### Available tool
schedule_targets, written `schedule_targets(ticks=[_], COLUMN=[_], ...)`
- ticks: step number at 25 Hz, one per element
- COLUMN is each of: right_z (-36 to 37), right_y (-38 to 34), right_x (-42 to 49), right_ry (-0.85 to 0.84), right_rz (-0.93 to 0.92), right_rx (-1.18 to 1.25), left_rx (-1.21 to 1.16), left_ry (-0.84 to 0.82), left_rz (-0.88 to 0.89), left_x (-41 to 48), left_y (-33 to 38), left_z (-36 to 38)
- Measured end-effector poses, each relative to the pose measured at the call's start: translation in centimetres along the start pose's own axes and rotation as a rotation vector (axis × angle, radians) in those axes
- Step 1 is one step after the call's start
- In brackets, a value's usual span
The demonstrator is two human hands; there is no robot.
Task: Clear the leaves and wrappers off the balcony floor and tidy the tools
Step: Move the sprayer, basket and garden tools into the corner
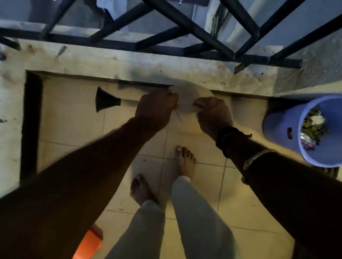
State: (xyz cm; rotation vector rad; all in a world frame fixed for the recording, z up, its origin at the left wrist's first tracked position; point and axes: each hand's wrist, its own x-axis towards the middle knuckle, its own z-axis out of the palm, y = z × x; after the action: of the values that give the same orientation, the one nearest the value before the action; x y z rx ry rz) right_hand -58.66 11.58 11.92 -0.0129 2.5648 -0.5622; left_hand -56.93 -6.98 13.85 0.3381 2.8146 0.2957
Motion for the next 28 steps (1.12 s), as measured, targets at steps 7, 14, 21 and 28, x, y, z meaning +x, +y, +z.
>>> schedule_targets(ticks=[7, 14, 21, 28], right_z=[0.6, -2.7, 6.3, 26.5], right_y=[0.9, -5.2, -15.9, -23.2], right_x=[1.2, -6.5, -22.4, -36.4], right_ry=[0.004, 0.130, -0.196, -0.664], right_rz=[-0.027, -0.099, -0.204, 0.039], right_rx=[-0.064, 0.185, 0.412, 0.511], left_rx=[-0.218, -0.798, -0.989, -0.991], left_ry=[0.061, 0.373, 0.433, 0.246], left_rz=[-0.201, -0.663, -1.256, -1.641], left_x=[-0.5, -12.8, -37.9, -59.9], left_y=[0.0, 1.5, 1.4, -6.8], left_z=[2.0, -1.1, 2.6, 11.9])
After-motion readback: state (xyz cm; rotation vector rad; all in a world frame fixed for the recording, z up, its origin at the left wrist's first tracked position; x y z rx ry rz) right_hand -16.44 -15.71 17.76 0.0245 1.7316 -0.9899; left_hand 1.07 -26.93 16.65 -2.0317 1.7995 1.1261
